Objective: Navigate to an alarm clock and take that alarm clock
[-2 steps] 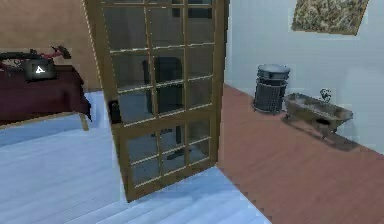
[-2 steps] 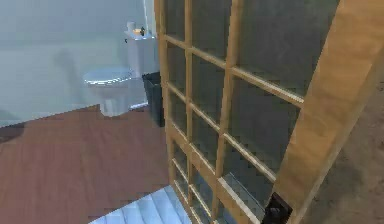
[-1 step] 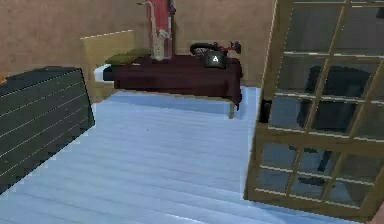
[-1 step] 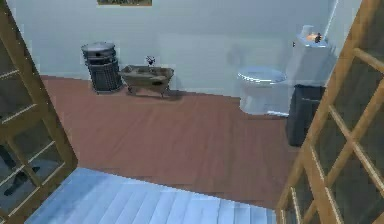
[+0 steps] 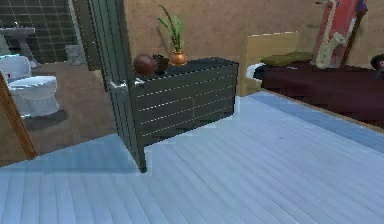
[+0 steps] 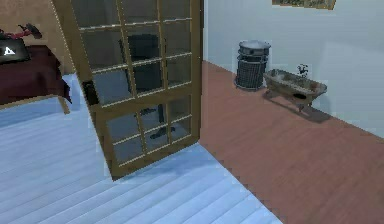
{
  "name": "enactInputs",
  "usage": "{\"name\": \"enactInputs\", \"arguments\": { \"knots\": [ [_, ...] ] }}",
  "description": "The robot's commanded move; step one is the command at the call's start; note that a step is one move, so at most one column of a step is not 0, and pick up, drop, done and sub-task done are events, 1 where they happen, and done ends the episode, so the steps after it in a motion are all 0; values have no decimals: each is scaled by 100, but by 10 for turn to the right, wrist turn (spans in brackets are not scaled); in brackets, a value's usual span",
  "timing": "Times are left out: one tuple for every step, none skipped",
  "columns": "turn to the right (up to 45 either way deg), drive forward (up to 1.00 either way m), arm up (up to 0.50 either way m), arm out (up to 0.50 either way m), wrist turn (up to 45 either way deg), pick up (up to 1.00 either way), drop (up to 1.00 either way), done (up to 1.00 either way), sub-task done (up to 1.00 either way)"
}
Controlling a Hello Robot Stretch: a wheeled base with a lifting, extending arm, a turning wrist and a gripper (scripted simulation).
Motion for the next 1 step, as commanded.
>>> {"name": "enactInputs", "arguments": {
  "knots": [
    [0, 20, 0, 0, 0, 0, 0, 0, 0]
  ]
}}
